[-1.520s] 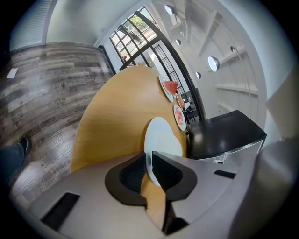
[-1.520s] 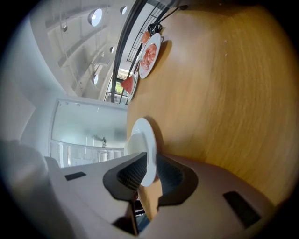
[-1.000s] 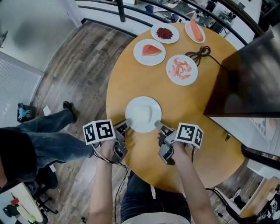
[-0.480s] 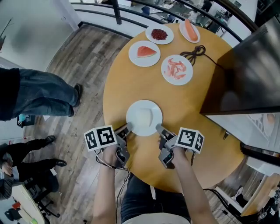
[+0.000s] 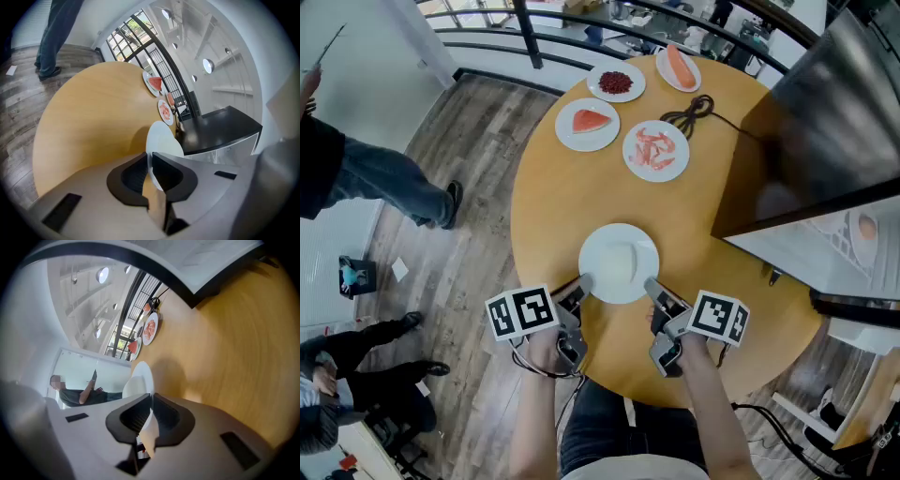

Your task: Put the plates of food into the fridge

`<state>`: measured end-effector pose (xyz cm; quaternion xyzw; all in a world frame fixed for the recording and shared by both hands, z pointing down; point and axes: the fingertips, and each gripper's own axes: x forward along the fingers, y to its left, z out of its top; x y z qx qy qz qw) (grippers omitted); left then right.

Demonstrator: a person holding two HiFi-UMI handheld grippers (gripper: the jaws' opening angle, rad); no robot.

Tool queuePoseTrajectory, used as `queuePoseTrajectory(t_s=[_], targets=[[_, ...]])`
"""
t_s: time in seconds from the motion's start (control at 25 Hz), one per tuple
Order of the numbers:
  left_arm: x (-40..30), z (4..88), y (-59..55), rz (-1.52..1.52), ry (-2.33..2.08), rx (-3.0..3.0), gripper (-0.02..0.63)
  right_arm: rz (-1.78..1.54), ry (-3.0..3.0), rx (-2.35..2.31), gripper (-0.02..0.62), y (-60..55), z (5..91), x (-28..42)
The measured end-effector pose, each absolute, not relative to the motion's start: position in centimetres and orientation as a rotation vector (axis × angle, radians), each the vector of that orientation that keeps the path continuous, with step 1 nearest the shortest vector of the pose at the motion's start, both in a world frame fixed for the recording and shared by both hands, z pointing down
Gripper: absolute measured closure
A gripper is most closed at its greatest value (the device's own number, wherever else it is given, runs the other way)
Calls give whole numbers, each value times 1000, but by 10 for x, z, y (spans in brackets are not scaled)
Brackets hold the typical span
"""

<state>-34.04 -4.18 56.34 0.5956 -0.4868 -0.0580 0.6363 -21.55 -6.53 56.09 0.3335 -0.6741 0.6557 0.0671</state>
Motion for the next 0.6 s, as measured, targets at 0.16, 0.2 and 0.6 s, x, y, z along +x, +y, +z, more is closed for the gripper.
queuePoseTrajectory(t_s=[0.16,0.2,0.6], targets=[[-313,553,-39,-101,-1069,1394,568,1999,-2044,1092,565,-57,550,-187],[-307,551,-39,-93,-1058,1404,568,2005,-2046,1116,565,-55,546,-180],[-230,527,-39,20,-912,1526,568,2066,-2061,1371,566,-32,522,-103]])
